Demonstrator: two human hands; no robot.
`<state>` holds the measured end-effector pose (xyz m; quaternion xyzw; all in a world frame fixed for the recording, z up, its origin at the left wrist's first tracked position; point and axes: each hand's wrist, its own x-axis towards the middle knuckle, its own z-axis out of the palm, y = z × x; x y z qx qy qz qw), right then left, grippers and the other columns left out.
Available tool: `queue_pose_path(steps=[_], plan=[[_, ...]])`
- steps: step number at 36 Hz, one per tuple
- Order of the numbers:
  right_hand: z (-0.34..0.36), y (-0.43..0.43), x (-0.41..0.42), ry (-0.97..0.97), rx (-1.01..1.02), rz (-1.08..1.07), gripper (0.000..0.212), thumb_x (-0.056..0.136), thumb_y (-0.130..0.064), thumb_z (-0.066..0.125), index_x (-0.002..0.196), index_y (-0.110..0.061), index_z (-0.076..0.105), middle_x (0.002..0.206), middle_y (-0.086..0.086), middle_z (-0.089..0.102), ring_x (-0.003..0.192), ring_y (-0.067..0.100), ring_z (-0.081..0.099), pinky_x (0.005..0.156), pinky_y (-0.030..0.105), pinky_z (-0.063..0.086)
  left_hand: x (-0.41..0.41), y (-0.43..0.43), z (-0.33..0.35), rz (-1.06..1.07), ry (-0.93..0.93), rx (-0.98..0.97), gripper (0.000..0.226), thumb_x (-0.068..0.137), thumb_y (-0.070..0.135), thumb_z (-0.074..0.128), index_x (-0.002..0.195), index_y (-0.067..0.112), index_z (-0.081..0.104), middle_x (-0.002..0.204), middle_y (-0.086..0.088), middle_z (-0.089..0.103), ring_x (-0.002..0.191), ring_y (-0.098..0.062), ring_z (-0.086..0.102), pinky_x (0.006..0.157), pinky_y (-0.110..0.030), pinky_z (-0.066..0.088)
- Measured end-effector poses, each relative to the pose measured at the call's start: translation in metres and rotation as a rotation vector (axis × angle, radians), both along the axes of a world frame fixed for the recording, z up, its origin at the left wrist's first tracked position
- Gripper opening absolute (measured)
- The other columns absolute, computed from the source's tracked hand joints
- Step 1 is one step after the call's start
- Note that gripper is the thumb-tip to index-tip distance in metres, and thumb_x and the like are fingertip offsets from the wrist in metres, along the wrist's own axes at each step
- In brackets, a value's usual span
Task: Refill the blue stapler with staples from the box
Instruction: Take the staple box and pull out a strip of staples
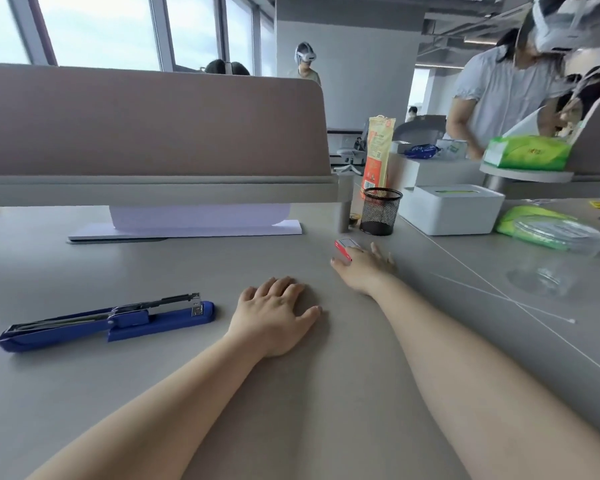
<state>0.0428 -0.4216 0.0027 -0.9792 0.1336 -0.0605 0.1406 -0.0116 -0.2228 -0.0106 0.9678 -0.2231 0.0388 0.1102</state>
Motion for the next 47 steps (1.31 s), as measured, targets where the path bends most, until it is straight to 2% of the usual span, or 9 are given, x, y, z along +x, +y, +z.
queue_pose_path(steps=[5, 9, 13, 19, 24, 28, 34, 40, 47], plan=[[-0.001, 0.017, -0.064, -0.031, 0.058, 0.017, 0.058, 0.089, -0.056, 0.032, 0.141, -0.032, 0.026, 0.156, -0.005, 0.022, 0.146, 0.025, 0.004, 0.118, 0.049, 0.006, -0.006, 0.001, 0.004, 0.012, 0.01, -0.025, 0.065, 0.087, 0.064, 0.027, 0.141, 0.029, 0.026, 0.156, 0.006, 0.021, 0.144, -0.016, 0.016, 0.115, -0.039, 0.011], [-0.003, 0.027, -0.115, -0.056, 0.172, 0.031, 0.055, 0.089, -0.056, 0.036, 0.14, -0.037, 0.028, 0.155, -0.005, 0.025, 0.146, 0.023, 0.003, 0.118, 0.047, 0.005, -0.012, 0.003, 0.005, 0.014, -0.031, 0.052, 0.068, 0.087, 0.064, 0.02, 0.146, 0.033, 0.007, 0.159, 0.006, -0.008, 0.147, -0.017, 0.007, 0.117, -0.052, -0.007], [-0.001, 0.031, -0.152, -0.078, 0.2, 0.04, 0.052, 0.088, -0.051, 0.044, 0.137, -0.038, 0.034, 0.154, -0.004, 0.029, 0.147, 0.018, 0.001, 0.118, 0.046, 0.005, -0.024, 0.0, 0.007, 0.038, -0.002, 0.092, 0.064, 0.089, 0.06, 0.016, 0.146, 0.036, -0.001, 0.158, 0.009, -0.014, 0.147, -0.016, 0.0, 0.113, -0.058, -0.016], [-0.003, 0.035, -0.159, -0.189, 0.156, 0.063, 0.042, 0.089, -0.042, 0.048, 0.13, -0.034, 0.047, 0.146, -0.007, 0.043, 0.145, 0.019, 0.013, 0.118, 0.044, 0.007, -0.047, -0.004, 0.003, -0.05, 0.007, -0.005, 0.068, 0.09, 0.061, 0.022, 0.146, 0.03, -0.001, 0.159, 0.01, 0.0, 0.147, -0.014, 0.002, 0.114, -0.056, -0.015], [-0.007, 0.026, -0.156, -0.316, 0.271, 0.039, 0.033, 0.084, -0.024, 0.061, 0.116, -0.025, 0.063, 0.141, 0.005, 0.049, 0.132, 0.027, 0.041, 0.111, 0.04, 0.033, -0.05, -0.002, 0.003, -0.139, -0.011, -0.078, 0.07, 0.089, 0.056, 0.034, 0.146, 0.032, 0.001, 0.159, 0.009, 0.006, 0.147, -0.013, 0.005, 0.116, -0.054, -0.01], [-0.008, 0.02, -0.154, -0.336, 0.293, -0.026, 0.032, 0.081, -0.028, 0.064, 0.113, -0.027, 0.064, 0.12, 0.005, 0.066, 0.113, 0.029, 0.057, 0.094, 0.04, 0.048, -0.047, -0.008, 0.002, -0.174, -0.031, -0.102, 0.068, 0.09, 0.051, 0.035, 0.146, 0.028, 0.006, 0.158, 0.007, 0.014, 0.146, -0.014, 0.008, 0.118, -0.05, -0.007], [-0.004, 0.026, -0.143, -0.289, 0.18, -0.078, 0.031, 0.08, -0.038, 0.061, 0.109, -0.029, 0.062, 0.113, 0.003, 0.069, 0.107, 0.03, 0.058, 0.087, 0.038, 0.05, -0.045, -0.011, 0.001, -0.172, -0.027, -0.128, 0.07, 0.09, 0.05, 0.039, 0.147, 0.025, 0.008, 0.157, 0.004, 0.019, 0.146, -0.014, 0.011, 0.119, -0.046, -0.003], [-0.009, 0.016, -0.141, -0.266, 0.392, -0.036, 0.045, 0.078, -0.028, 0.067, 0.121, -0.025, 0.054, 0.124, 0.003, 0.063, 0.115, 0.027, 0.056, 0.098, 0.041, 0.046, -0.045, -0.01, 0.004, -0.176, -0.033, -0.179, 0.074, 0.088, 0.047, 0.044, 0.146, 0.03, 0.001, 0.157, 0.003, 0.021, 0.144, -0.017, 0.019, 0.119, -0.047, -0.001], [-0.01, 0.013, -0.145, -0.252, 0.434, 0.01, 0.052, 0.078, -0.022, 0.068, 0.126, -0.025, 0.049, 0.125, -0.002, 0.064, 0.115, 0.022, 0.056, 0.101, 0.039, 0.044, -0.051, -0.015, 0.005, -0.192, -0.084, -0.142, 0.073, 0.089, 0.04, 0.043, 0.146, 0.031, -0.003, 0.147, -0.006, 0.036, 0.14, -0.025, 0.026, 0.118, -0.052, -0.002]])
